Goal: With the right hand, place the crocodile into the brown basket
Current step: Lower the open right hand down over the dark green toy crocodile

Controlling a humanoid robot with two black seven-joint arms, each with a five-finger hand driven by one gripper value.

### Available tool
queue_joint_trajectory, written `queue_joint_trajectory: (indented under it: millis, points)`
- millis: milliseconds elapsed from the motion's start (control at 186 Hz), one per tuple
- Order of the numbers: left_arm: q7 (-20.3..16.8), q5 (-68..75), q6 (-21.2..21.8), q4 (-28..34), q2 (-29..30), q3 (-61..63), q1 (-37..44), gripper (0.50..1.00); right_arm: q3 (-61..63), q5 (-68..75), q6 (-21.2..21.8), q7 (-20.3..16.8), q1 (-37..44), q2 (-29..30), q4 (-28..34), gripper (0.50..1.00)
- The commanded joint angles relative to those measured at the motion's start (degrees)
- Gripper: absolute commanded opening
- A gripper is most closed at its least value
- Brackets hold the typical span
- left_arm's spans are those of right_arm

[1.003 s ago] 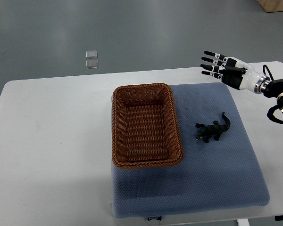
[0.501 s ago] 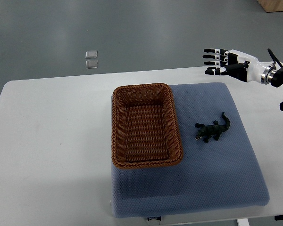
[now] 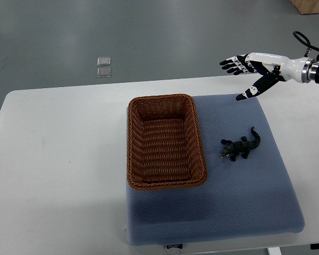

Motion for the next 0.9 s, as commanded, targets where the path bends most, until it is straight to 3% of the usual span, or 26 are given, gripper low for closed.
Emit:
queue_joint_trajectory:
  millis: [0, 232, 534, 895]
  points:
    - [0.0, 0.0, 0.0, 0.0, 0.0, 0.0, 0.0, 1.000, -4.5, -6.2, -4.2, 2.5, 0.6, -1.8, 2.1, 0.928]
    - [0.0, 0.0, 0.0, 0.0, 0.0, 0.0, 0.0, 1.000, -16.1, -15.9, -13.1, 9.4, 2.7, -3.0, 3.1, 0.928]
    - [0.0, 0.0, 0.0, 0.0, 0.0, 0.0, 0.0, 1.000, -25.2, -19.7, -14.9, 11.2, 6.2, -5.7, 8.2, 0.930]
    - [0.0, 0.0, 0.0, 0.0, 0.0, 0.0, 0.0, 1.000, -27.8, -20.6, -16.6, 12.0, 4.1, -5.6, 10.6, 0.930]
